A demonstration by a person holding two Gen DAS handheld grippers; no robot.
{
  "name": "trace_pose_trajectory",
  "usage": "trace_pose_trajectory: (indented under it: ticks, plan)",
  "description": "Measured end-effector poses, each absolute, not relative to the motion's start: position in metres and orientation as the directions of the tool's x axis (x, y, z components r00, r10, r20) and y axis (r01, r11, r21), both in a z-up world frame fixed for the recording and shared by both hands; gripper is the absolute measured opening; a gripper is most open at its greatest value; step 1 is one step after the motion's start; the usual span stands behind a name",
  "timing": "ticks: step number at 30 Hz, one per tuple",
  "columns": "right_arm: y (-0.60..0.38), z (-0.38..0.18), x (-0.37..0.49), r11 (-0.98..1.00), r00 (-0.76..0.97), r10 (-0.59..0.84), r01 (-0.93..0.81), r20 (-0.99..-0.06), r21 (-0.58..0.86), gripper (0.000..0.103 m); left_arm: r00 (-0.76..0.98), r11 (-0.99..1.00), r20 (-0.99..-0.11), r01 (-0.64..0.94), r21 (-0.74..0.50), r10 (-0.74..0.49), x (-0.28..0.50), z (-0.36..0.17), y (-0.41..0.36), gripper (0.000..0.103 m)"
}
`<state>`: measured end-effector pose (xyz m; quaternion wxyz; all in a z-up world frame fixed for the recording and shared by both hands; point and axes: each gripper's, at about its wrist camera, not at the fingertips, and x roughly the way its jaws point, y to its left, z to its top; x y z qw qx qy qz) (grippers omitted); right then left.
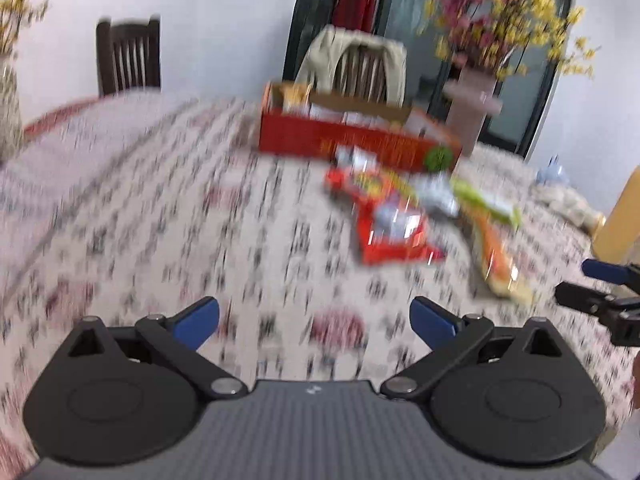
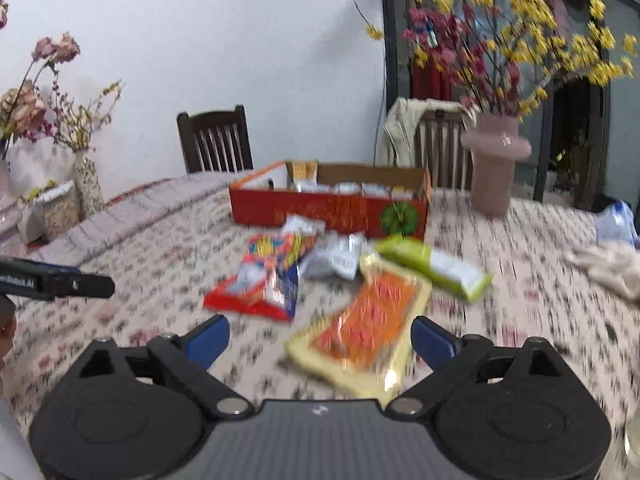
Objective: Organize snacks
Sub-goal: 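Move both tools back over the snack pile, then grasp the red-orange chip bag with the left tool while the right tool grasps the green bar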
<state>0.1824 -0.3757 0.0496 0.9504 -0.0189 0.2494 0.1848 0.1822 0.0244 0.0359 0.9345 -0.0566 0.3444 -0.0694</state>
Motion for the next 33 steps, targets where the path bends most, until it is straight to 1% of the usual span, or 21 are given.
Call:
trace_pose_trajectory:
  ticks: [3,8,21,30,33]
  plan:
    - [-0.381,0.035,0.171,0.943,0.8,0.309,-0.328,-0.515,0.057,0.098,0.726,0.984,-0.668,0.078,-0.16,-0.166,0.178,0.023,0.028,0.103]
    - [-0.39,0.021,0.167,0.951,0.782,0.287,-0.3,-0.552,0.069,0.098,0.728,0.983,-0.664,0.077,-0.166,-0.169,0.18,0.024,0.03,0.103]
    - [-0.39,0.018,0.183,0.954,0.773,0.278,-0.292,-0.57,0.07,0.098,0.73,0.982,-0.66,0.091,-0.163,-0.177,0.21,0.028,0.017,0.103]
    - [-0.399,0.028,0.213,0.962,0.788,0.248,-0.268,-0.563,0.048,0.098,0.729,0.975,-0.648,0.177,-0.135,-0.222,0.255,0.034,-0.02,0.103]
    - [-0.399,0.029,0.227,0.963,0.787,0.239,-0.267,-0.568,0.036,0.098,0.723,0.971,-0.649,0.189,-0.143,-0.237,0.271,0.031,-0.031,0.103]
